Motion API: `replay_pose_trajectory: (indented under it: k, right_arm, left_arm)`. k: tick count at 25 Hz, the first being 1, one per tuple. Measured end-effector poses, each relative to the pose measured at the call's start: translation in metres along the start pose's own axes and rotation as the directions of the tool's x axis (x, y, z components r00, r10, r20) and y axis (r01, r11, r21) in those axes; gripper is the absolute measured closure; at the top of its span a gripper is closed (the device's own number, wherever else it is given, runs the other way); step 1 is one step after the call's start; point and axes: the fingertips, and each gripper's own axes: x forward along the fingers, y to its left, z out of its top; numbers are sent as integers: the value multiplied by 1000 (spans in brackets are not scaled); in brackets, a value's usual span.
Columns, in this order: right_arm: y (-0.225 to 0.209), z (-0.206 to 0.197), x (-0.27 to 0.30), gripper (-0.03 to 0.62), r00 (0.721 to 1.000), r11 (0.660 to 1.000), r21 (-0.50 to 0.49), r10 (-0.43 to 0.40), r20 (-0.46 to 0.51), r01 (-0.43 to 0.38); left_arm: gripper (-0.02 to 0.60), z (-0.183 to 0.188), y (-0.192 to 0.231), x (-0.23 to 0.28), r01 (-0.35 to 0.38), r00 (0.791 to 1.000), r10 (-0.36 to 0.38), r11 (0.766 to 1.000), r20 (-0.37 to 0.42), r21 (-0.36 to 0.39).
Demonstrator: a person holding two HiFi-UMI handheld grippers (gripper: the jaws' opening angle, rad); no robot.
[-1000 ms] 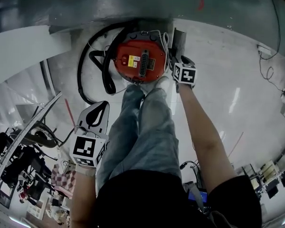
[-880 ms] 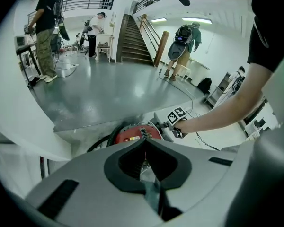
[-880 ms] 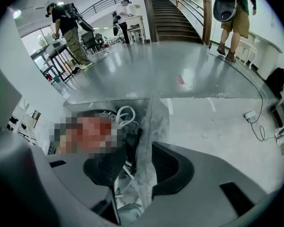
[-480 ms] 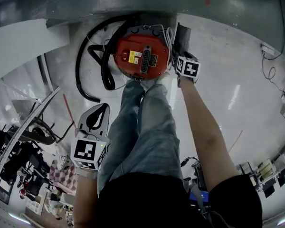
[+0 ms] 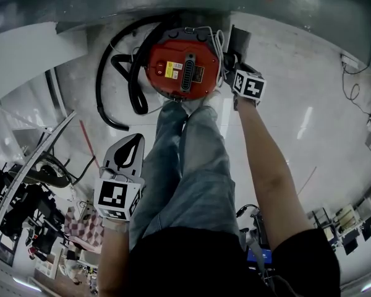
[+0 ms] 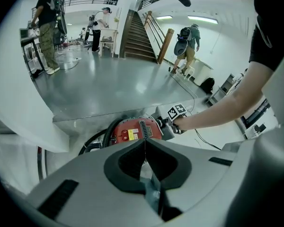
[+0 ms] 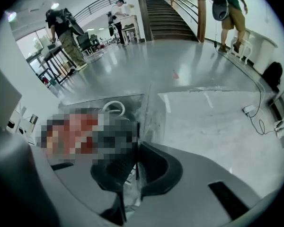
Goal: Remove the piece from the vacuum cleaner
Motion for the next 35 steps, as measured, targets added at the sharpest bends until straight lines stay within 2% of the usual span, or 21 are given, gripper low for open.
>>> replay_pose_trajectory:
  k: [14, 22, 35]
  right_arm:
    - [1, 4, 3, 513, 997, 997, -37, 72, 19, -71]
    - [-1, 2, 4, 540, 998, 998, 15, 69, 10, -69]
    - [-9, 3, 0, 546, 999, 996, 81, 41, 30, -43]
  left_arm:
    - [563, -9, -14, 10, 16, 1000, -15, 1000, -26, 11]
    - [563, -13, -18, 13, 18, 999, -17, 1000, -27, 19]
    - [563, -19, -28, 16, 14, 999, -13, 1000, -44, 21]
